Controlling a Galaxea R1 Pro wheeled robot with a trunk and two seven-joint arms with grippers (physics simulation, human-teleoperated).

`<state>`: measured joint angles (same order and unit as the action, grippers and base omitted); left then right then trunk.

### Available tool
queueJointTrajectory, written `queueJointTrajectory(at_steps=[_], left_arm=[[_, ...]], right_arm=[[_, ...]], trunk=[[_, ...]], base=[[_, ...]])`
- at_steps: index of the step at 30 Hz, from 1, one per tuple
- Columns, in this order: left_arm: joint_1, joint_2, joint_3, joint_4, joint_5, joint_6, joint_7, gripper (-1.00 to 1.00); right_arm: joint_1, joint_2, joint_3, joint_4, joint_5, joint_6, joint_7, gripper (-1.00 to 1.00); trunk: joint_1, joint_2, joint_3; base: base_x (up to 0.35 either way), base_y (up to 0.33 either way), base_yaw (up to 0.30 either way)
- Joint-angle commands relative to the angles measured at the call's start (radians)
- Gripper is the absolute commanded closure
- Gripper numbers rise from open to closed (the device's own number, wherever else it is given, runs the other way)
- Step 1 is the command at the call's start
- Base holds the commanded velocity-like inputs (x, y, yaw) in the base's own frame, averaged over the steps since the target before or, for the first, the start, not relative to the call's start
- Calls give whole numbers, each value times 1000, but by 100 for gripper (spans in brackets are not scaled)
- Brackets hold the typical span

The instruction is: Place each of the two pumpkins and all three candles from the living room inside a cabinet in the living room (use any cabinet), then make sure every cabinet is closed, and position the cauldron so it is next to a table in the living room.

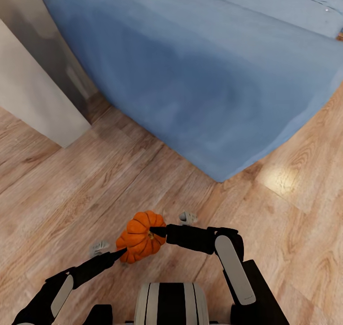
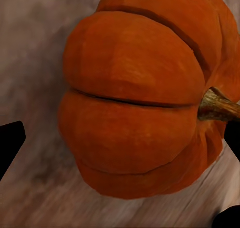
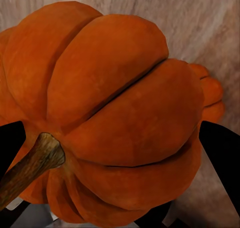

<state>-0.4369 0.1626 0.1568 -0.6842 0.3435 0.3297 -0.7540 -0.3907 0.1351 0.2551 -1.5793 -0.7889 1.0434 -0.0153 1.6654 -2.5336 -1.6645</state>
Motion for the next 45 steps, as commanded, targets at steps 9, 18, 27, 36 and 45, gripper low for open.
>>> queueJointTrajectory(at_steps=[9,18,27,36,45], left_arm=[[0,0,1,0,7,8,-2,-100],[0,-1,1,0,7,6,-2,-100],[0,-3,0,0,6,3,-3,-100],[0,-3,-1,0,4,2,-4,-100],[0,-3,-5,0,2,4,-4,-100]], right_arm=[[0,1,0,-1,-3,4,-2,100],[0,1,0,-1,-3,4,-2,100],[0,1,0,-1,-3,4,-2,100],[0,1,0,-1,-3,4,-2,100],[0,1,0,-1,-3,4,-2,100]], trunk=[[2,-1,-20],[3,-2,-32],[3,-2,-32],[3,-2,-32],[3,-2,-32]], base=[[0,0,0],[0,0,0],[0,-20,0],[40,-5,0],[7,-36,0]])
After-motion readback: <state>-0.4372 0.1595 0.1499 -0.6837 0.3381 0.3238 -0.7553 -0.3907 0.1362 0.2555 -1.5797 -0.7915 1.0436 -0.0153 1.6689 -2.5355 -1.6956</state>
